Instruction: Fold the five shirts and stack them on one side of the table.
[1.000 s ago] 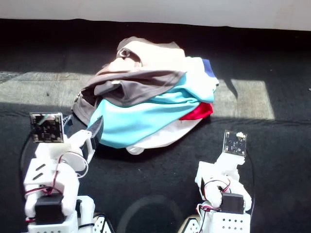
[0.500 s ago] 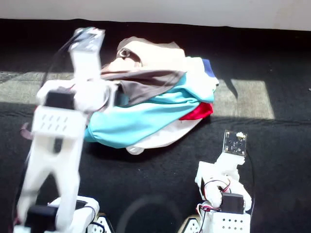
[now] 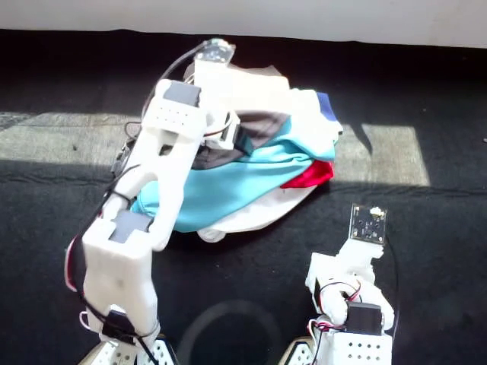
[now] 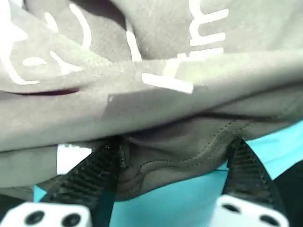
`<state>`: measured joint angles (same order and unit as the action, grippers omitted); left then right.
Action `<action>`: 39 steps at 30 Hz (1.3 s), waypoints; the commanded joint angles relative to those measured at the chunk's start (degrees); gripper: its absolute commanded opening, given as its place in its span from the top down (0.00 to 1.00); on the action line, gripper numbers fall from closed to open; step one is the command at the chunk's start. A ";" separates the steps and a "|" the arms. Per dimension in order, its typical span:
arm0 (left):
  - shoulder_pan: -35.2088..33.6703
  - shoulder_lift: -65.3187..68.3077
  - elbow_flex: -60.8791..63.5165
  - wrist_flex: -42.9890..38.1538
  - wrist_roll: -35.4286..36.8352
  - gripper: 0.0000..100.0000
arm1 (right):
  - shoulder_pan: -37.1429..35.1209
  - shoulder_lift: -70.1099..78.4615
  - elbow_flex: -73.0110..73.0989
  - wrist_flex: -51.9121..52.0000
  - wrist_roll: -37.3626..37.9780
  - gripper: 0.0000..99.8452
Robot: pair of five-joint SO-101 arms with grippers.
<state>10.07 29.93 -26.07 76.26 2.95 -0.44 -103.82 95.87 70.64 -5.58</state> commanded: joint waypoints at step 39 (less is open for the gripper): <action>-75.74 16.92 -62.81 23.38 -21.98 0.98 | -0.31 -0.04 7.25 0.22 -0.62 0.99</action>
<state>-64.31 48.13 -85.85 99.47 -18.59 -0.44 -103.82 95.87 70.64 -5.58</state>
